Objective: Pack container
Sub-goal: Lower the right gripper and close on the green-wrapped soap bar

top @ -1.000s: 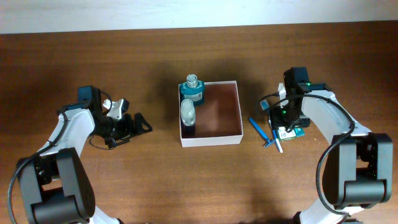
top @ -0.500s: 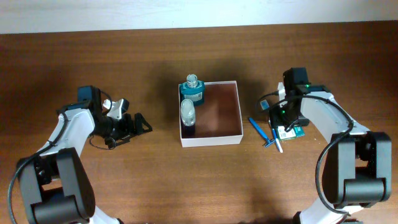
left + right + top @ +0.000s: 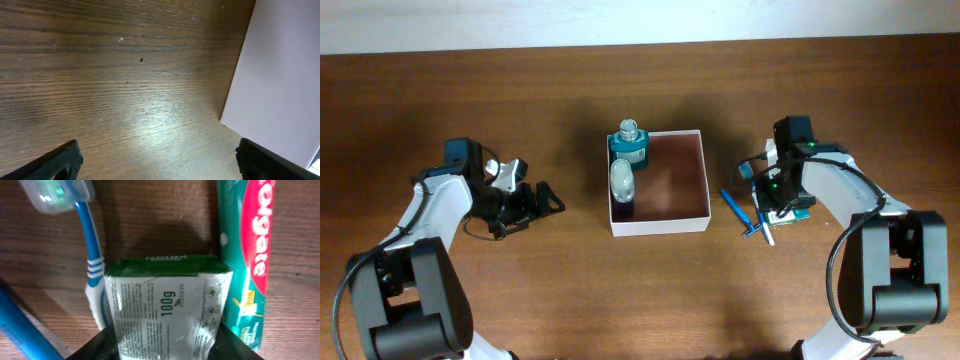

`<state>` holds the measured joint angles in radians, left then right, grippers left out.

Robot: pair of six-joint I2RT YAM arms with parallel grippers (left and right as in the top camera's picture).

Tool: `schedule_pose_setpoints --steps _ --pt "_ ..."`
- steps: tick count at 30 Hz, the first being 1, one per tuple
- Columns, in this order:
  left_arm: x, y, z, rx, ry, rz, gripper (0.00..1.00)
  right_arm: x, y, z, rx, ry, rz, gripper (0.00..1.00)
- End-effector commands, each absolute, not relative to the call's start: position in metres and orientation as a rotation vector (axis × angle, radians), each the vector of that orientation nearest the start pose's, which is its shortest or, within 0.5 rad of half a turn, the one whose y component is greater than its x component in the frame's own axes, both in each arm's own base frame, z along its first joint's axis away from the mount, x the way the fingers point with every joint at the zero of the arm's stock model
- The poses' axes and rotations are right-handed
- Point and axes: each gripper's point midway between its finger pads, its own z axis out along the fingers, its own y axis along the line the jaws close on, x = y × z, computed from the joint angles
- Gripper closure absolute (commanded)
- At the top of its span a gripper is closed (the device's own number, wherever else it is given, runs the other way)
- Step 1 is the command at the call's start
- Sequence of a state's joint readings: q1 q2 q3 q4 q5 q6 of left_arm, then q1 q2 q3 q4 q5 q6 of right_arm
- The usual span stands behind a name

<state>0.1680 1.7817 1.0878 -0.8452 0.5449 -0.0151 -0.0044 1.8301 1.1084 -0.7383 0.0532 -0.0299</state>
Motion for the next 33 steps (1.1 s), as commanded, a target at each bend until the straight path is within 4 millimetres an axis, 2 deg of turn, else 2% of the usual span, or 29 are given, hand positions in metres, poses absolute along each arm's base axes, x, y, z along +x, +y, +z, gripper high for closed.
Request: schedule_pose_setpoints --steps 1,6,7,9,11,15,17,26,27,29,33 --pt "0.319 -0.036 0.047 -0.235 2.926 -0.816 0.01 0.332 -0.014 -0.002 -0.028 3.046 -0.101 0.51" --pt "0.319 -0.036 0.047 -0.234 2.926 -0.816 0.01 0.333 -0.014 -0.002 -0.028 3.041 -0.101 0.51" --pt "0.319 -0.036 0.047 -0.235 2.926 -0.816 0.01 0.334 -0.014 -0.002 -0.027 3.040 -0.101 0.54" --pt "0.319 -0.036 0.047 -0.234 2.926 -0.816 0.01 0.334 -0.014 -0.002 -0.027 3.039 -0.101 0.68" --pt "0.319 -0.036 0.047 -0.234 2.926 -0.816 0.01 0.334 -0.014 -0.002 -0.028 3.038 -0.101 0.75" --pt "0.319 -0.036 0.047 -0.235 2.926 -0.816 0.01 0.337 -0.014 0.002 -0.027 3.035 -0.101 0.88" --pt "0.319 -0.036 0.047 -0.235 2.926 -0.816 0.01 0.338 -0.014 0.006 -0.026 3.040 -0.101 0.91" --pt "0.319 -0.036 0.047 -0.234 2.926 -0.816 0.01 0.349 -0.008 0.041 -0.014 3.060 -0.054 0.89" --pt "0.319 -0.036 0.047 -0.235 2.926 -0.816 0.01 0.349 -0.008 0.041 -0.015 3.061 -0.054 0.81" --pt "0.319 -0.036 0.047 -0.234 2.926 -0.816 0.01 0.348 -0.008 0.041 -0.014 3.065 -0.054 0.70" --pt "0.319 -0.036 0.047 -0.235 2.926 -0.816 0.01 0.344 -0.008 0.035 -0.015 3.073 -0.053 0.61"
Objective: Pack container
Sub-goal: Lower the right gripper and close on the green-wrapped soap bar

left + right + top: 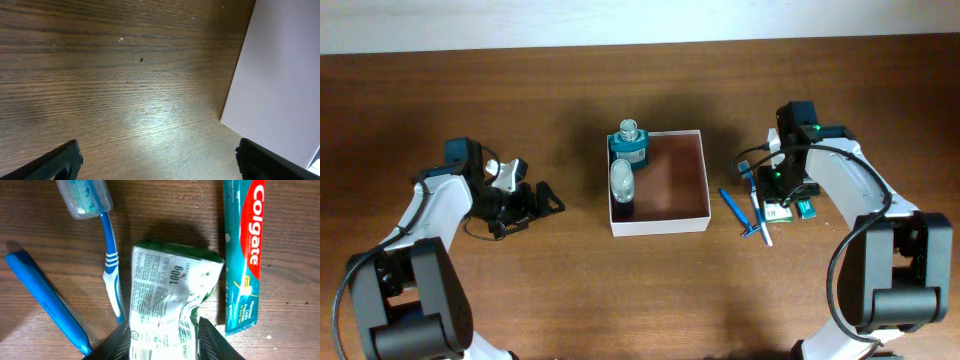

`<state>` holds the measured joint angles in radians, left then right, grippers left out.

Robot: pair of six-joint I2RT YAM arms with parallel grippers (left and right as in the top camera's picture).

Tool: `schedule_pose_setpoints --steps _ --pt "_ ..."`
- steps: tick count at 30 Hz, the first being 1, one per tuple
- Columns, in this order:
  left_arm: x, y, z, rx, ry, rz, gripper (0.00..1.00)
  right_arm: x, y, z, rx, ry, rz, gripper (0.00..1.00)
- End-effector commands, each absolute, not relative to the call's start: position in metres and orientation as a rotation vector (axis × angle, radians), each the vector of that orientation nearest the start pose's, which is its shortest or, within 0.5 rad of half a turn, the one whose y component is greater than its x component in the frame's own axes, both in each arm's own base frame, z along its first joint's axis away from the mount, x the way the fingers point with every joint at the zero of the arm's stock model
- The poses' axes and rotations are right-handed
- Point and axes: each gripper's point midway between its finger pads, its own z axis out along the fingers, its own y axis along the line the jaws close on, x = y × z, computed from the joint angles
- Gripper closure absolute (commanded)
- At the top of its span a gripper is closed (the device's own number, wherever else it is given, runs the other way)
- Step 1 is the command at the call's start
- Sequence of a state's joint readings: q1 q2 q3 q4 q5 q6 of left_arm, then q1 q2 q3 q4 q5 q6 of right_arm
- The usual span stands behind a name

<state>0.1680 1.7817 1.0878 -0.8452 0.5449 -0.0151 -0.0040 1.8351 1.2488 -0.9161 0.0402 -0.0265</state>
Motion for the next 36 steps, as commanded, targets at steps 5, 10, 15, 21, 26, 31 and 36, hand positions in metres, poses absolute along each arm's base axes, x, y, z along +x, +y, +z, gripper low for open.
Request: schedule_pose_setpoints --steps 5,10,15,21,26,31,36 --pt "0.319 -0.036 0.047 -0.235 2.926 -0.816 0.01 0.342 -0.008 0.029 -0.014 3.072 -0.054 0.57" --pt "0.319 -0.036 0.047 -0.234 2.926 -0.816 0.01 0.339 -0.008 0.020 -0.014 3.069 -0.054 0.55" --pt "0.319 -0.036 0.047 -0.235 2.926 -0.816 0.01 0.335 -0.009 0.010 0.054 3.062 -0.058 0.49" --pt "0.319 -0.036 0.047 -0.234 2.926 -0.816 0.01 0.328 -0.009 -0.005 0.080 3.057 -0.056 0.32" --pt "0.319 -0.036 0.047 -0.234 2.926 -0.816 0.01 0.328 -0.009 -0.012 0.080 3.041 -0.055 0.42" --pt "0.319 -0.036 0.047 -0.235 2.926 -0.816 0.01 0.328 -0.009 -0.011 0.079 3.041 -0.055 0.64" --pt "0.319 -0.036 0.047 -0.234 2.926 -0.816 0.01 0.331 -0.009 -0.002 0.079 3.051 -0.056 0.81"
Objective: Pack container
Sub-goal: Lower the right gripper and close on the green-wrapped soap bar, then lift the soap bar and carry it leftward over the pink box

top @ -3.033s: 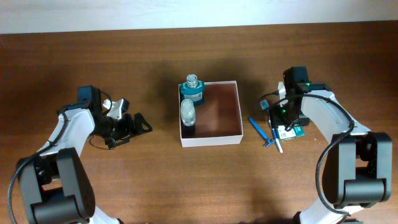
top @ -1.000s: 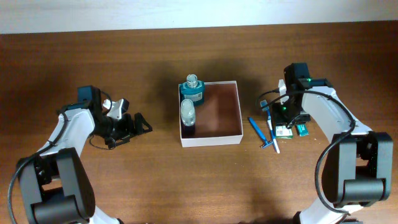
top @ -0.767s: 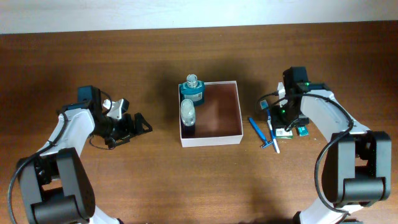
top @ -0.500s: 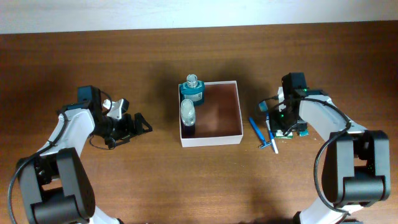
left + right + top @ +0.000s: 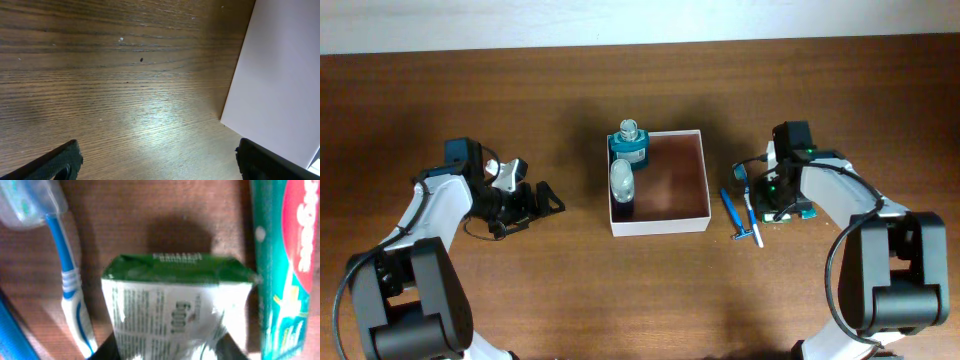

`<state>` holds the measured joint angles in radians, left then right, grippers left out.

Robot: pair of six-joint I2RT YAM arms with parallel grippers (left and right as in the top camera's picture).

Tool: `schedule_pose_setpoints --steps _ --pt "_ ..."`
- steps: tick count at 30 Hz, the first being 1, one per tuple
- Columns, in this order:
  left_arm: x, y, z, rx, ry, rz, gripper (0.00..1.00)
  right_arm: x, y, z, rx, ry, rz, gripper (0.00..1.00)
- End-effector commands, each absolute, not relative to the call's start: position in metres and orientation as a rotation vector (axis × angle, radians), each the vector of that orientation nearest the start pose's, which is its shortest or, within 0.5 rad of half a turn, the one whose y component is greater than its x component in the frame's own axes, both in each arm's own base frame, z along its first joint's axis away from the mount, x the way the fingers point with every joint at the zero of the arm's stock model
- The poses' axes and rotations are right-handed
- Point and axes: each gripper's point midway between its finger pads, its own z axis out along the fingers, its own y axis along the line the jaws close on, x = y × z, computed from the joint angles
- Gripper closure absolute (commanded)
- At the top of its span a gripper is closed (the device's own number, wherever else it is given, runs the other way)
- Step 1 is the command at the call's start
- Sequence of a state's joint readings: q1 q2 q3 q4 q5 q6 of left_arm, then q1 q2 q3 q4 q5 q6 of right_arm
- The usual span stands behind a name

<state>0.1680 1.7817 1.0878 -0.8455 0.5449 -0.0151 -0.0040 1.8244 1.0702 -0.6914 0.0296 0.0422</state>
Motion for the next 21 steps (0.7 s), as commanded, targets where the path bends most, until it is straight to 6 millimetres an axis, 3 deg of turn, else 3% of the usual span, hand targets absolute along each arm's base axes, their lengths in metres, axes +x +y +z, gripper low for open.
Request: schedule_pose_setpoints --steps 1,6,10,19,21 --pt "0.319 -0.036 0.047 -0.235 2.926 -0.816 0.01 0.332 -0.009 0.001 0.079 3.053 -0.055 0.82" --pt "0.319 -0.036 0.047 -0.234 2.926 -0.816 0.01 0.344 -0.006 0.029 0.077 3.059 -0.034 0.83" --pt "0.319 -0.036 0.047 -0.235 2.926 -0.816 0.01 0.357 0.008 0.058 0.070 3.048 0.095 0.91" --pt "0.319 -0.036 0.047 -0.234 2.926 -0.816 0.01 0.369 0.046 0.111 0.005 2.991 0.340 0.91" --pt "0.319 -0.036 0.047 -0.235 2.926 -0.816 0.01 0.369 0.066 0.128 -0.072 2.945 0.350 0.91"
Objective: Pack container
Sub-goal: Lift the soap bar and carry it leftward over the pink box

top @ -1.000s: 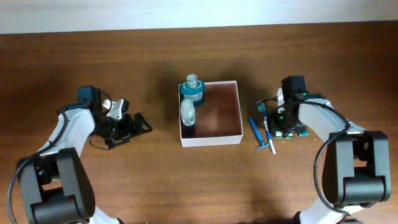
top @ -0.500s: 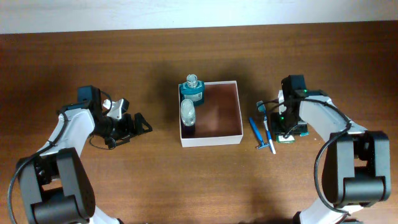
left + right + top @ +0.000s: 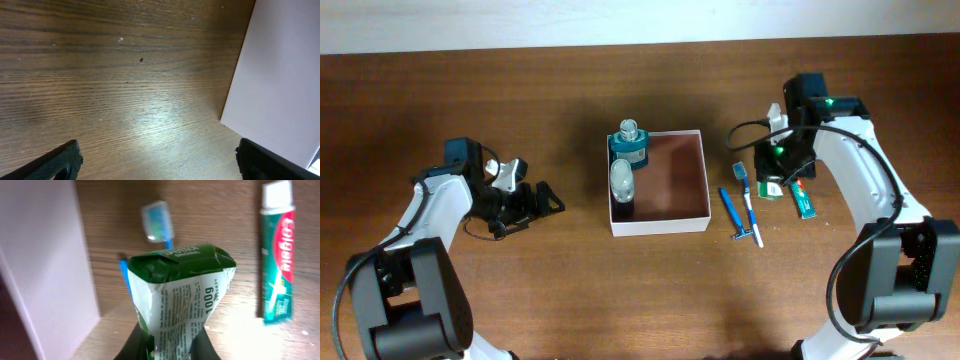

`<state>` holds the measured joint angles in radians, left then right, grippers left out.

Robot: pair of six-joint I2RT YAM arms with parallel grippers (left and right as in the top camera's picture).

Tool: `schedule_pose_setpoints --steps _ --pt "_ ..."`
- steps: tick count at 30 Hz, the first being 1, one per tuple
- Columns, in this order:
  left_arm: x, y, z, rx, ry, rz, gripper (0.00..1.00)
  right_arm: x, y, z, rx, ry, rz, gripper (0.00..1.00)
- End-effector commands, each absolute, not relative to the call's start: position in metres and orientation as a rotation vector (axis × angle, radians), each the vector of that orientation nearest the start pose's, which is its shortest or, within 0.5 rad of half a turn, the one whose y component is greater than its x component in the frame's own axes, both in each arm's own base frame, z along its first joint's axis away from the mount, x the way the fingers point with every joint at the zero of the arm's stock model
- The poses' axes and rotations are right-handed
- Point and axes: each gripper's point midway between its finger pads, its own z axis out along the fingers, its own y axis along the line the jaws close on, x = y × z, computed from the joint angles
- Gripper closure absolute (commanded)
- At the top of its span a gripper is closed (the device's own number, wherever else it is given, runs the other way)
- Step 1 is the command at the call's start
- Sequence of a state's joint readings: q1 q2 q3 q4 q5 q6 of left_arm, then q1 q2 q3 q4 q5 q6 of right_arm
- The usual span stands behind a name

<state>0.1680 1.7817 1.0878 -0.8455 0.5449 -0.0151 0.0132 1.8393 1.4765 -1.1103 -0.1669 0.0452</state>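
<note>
A green and white soap packet (image 3: pixel 179 292) hangs above the table, pinched in my right gripper (image 3: pixel 170 347), which is shut on its lower end. Overhead, the packet (image 3: pixel 771 186) is just right of the white box (image 3: pixel 706 180). That box holds a teal bottle (image 3: pixel 629 143) and a clear item (image 3: pixel 621 180) along its left side. The box wall (image 3: pixel 40 275) shows at the left of the right wrist view. My left gripper (image 3: pixel 532 199) lies open on the table left of the box, nothing between its fingers (image 3: pixel 62 159).
On the table right of the box lie a Colgate toothpaste tube (image 3: pixel 277 255), a blue toothbrush (image 3: pixel 748 198) with a capped head (image 3: pixel 157 222), and a blue razor (image 3: pixel 730 210). The box's outer wall (image 3: pixel 280 75) is near my left gripper.
My right gripper, then low over the table with the packet beside the toothpaste, now holds the packet raised off the table and nearer the box. The left arm has not moved.
My right gripper first sat round the packet lying between toothbrush and toothpaste. It then held the crumpled packet from a little higher, then was low on it again. Now the packet is clear of the table beside the box. The left gripper stayed open throughout.
</note>
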Motion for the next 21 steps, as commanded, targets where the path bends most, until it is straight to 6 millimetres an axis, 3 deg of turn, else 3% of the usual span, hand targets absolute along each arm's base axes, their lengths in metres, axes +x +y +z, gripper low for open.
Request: schedule_pose_setpoints --steps 1,7,13,21 --pt "0.319 -0.036 0.047 -0.235 2.926 -0.816 0.01 0.369 0.074 0.135 -0.089 2.928 0.354 0.91" --pt "0.319 -0.036 0.047 -0.235 2.926 -0.816 0.00 0.364 0.097 0.155 -0.109 2.876 0.378 0.91" --pt "0.319 -0.036 0.047 -0.235 2.926 -0.816 0.01 0.361 0.119 0.158 -0.179 2.861 0.440 0.91" --pt "0.319 -0.036 0.047 -0.235 2.926 -0.816 0.01 0.361 0.174 0.167 -0.296 2.782 0.535 0.90"
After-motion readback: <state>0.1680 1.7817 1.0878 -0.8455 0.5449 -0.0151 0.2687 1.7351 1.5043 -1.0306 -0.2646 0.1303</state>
